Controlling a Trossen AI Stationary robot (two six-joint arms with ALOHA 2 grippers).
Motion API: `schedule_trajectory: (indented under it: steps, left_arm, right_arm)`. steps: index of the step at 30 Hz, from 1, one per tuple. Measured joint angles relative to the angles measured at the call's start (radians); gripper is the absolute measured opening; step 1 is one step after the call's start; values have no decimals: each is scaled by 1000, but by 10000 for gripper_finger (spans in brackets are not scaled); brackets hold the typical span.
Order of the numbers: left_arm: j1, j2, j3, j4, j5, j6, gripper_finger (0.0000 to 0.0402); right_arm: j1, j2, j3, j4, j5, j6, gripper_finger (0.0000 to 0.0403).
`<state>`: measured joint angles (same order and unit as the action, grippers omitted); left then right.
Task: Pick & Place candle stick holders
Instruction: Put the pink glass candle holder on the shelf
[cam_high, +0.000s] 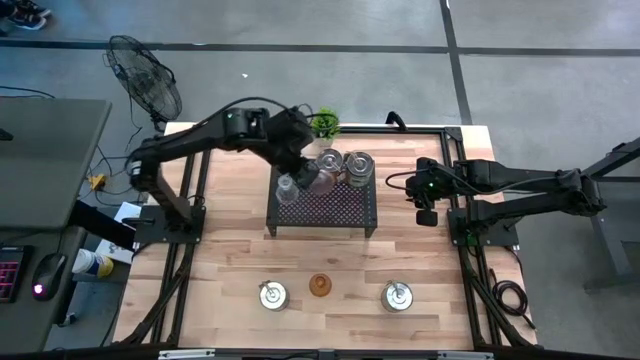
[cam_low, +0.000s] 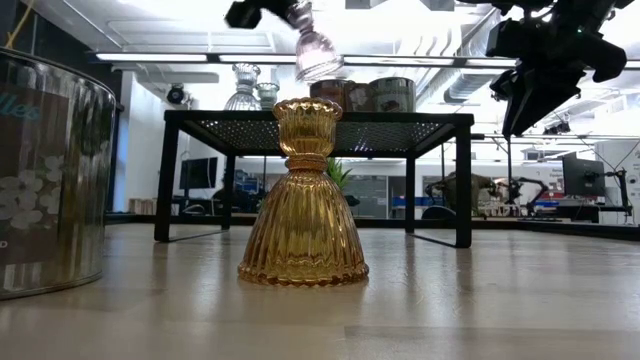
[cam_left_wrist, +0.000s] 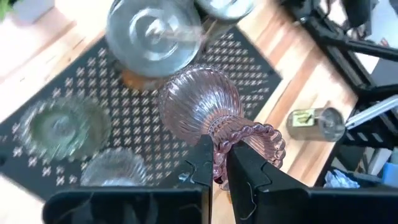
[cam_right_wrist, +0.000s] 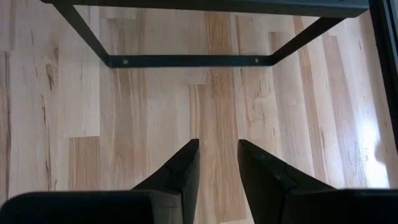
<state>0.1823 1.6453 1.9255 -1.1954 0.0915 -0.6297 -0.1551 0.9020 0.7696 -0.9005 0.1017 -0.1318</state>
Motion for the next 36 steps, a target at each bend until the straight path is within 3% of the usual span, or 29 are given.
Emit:
schedule_trajectory:
  steps: [7,10,13,30,36]
  left_arm:
    - [1,225,343,-298,18,62,15]
    - [1,291,432,-382,11,70,15]
    - [1,308,414,-371,56,73,15]
    - [1,338,403,-376,-1,73,15]
    - [1,338,334,-376,11,75,15]
  right_arm:
    - [0,0,0,0,0,0,101]
    - [0,0,0,-1,0,0,101]
    - [0,0,0,-2,0,0,101]
    - [0,0,0,-13,-4,-8,101]
    - [0,0,0,-14,-4,-8,101]
